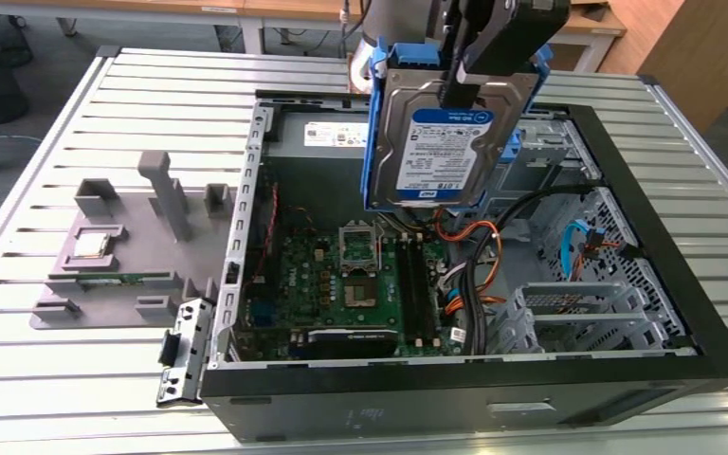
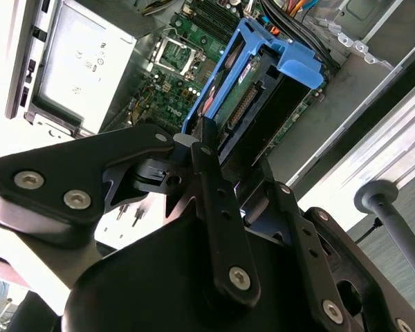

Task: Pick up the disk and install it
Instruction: 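Pick up the disk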

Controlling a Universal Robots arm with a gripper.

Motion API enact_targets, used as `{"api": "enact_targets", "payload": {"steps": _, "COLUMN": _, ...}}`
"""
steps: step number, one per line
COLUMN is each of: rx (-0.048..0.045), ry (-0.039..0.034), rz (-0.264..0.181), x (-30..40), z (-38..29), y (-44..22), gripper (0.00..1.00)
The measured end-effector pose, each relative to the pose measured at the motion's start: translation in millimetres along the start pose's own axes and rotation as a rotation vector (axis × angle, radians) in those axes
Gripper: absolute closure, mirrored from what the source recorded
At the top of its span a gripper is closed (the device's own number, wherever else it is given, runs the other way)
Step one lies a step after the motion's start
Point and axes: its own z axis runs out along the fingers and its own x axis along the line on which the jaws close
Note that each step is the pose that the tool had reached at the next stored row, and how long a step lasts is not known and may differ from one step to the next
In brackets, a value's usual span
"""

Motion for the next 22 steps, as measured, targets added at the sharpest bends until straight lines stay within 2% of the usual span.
{"api": "enact_targets", "payload": {"steps": 6, "rx": 0.0003, "ry": 0.0, "rz": 0.0, "x": 1.4, "z": 1.0, "y": -0.1, "gripper": 0.65}}
{"api": "enact_targets", "payload": {"steps": 10, "rx": 0.0003, "ry": 0.0, "rz": 0.0, "x": 4.7, "z": 0.8, "y": 0.0, "gripper": 0.65}}
{"api": "enact_targets", "payload": {"steps": 22, "rx": 0.0003, "ry": 0.0, "rz": 0.0, "x": 20.7, "z": -0.2, "y": 0.2, "gripper": 0.65}}
